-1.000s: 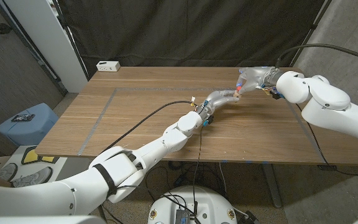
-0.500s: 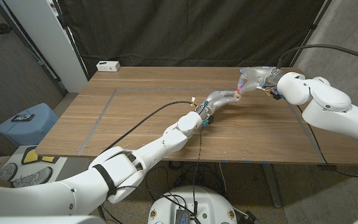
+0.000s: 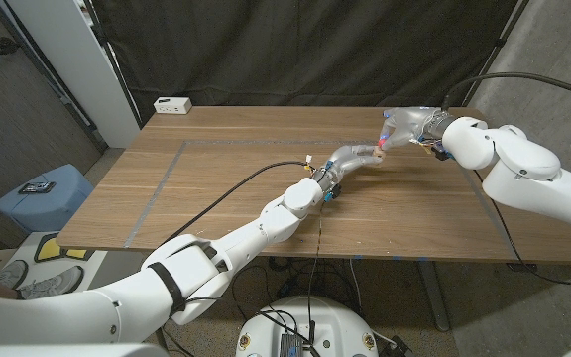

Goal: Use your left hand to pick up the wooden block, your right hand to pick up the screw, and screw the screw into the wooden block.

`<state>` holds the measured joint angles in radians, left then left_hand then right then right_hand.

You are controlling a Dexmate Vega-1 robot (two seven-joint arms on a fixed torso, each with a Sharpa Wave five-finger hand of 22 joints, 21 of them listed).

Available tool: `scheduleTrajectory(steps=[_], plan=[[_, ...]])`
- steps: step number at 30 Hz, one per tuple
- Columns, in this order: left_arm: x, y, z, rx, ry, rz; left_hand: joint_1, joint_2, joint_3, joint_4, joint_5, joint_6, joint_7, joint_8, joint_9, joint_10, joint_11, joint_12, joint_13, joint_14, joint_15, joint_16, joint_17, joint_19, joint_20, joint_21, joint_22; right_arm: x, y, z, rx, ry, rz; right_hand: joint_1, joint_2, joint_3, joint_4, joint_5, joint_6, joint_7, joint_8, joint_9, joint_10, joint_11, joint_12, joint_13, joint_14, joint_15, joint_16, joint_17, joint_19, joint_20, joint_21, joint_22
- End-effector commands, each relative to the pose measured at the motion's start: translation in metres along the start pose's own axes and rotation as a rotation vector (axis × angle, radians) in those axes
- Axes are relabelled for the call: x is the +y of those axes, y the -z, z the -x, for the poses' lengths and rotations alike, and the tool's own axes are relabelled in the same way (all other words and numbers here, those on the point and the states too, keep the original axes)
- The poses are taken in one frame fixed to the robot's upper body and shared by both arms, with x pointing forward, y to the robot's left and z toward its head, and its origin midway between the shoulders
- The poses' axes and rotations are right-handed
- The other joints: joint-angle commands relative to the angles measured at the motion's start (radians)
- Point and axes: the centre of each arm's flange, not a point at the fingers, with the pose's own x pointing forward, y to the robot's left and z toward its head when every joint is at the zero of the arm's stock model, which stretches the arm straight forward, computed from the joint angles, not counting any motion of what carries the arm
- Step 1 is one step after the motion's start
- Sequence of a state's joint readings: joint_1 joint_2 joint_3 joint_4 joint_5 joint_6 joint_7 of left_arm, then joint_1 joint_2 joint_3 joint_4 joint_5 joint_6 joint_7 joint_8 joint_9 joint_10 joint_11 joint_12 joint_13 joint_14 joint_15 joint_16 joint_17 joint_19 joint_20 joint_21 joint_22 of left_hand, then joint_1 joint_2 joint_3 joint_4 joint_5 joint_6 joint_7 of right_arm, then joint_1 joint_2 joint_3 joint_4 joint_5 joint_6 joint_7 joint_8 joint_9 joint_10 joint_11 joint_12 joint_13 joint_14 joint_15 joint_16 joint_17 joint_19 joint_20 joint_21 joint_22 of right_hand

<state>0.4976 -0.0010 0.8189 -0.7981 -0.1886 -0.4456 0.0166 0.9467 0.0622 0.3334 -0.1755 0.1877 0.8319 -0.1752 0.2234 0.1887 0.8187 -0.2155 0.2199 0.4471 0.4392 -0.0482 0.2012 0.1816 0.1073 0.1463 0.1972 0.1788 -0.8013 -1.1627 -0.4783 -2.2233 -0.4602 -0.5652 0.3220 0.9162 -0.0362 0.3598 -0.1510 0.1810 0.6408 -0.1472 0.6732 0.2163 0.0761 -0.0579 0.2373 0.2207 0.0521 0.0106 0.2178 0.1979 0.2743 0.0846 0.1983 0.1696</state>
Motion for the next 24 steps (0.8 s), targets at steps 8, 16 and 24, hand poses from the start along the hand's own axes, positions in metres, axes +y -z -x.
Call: scheduleTrajectory(steps=[8, 16, 24], plan=[[-0.0003, -0.0012, 0.0009, -0.004, -0.003, -0.004, 0.032, 0.002, 0.012, -0.002, 0.001, 0.040, -0.015, 0.006, 0.005, 0.013, -0.003, 0.006, 0.007, 0.001, -0.070, 0.004, 0.002, 0.002, 0.000, 0.005, 0.003, 0.0023, -0.0024, 0.0024, 0.007, 0.041, 0.007, -0.038, -0.009, -0.018, 0.012, 0.004, 0.063, 0.008, 0.042, 0.022, 0.052, 0.001, 0.016, 0.003, 0.054, -0.022, 0.016, 0.009, 0.076, -0.031, 0.021, 0.002], [-0.0004, -0.0018, 0.0020, -0.006, -0.005, -0.003, 0.036, 0.001, 0.012, 0.001, 0.000, 0.041, -0.013, 0.006, 0.005, 0.013, -0.003, 0.006, 0.008, 0.002, -0.070, 0.005, 0.002, 0.003, 0.000, 0.006, 0.003, 0.0039, -0.0039, 0.0023, 0.017, 0.048, 0.020, -0.056, -0.008, -0.027, 0.018, 0.006, 0.092, 0.016, 0.063, 0.033, 0.085, -0.003, 0.024, 0.002, 0.076, -0.039, 0.021, 0.010, 0.106, -0.046, 0.023, 0.001], [-0.0010, -0.0016, 0.0028, -0.006, -0.003, -0.001, 0.041, 0.000, 0.011, 0.002, -0.001, 0.043, -0.011, 0.007, 0.005, 0.014, -0.003, 0.005, 0.008, 0.002, -0.069, 0.005, 0.003, 0.002, 0.000, 0.006, 0.003, 0.0063, -0.0051, 0.0025, 0.029, 0.051, 0.033, -0.081, -0.010, -0.041, 0.027, 0.006, 0.115, 0.024, 0.073, 0.032, 0.110, 0.000, 0.029, 0.001, 0.093, -0.046, 0.024, 0.011, 0.133, -0.058, 0.026, 0.001]])
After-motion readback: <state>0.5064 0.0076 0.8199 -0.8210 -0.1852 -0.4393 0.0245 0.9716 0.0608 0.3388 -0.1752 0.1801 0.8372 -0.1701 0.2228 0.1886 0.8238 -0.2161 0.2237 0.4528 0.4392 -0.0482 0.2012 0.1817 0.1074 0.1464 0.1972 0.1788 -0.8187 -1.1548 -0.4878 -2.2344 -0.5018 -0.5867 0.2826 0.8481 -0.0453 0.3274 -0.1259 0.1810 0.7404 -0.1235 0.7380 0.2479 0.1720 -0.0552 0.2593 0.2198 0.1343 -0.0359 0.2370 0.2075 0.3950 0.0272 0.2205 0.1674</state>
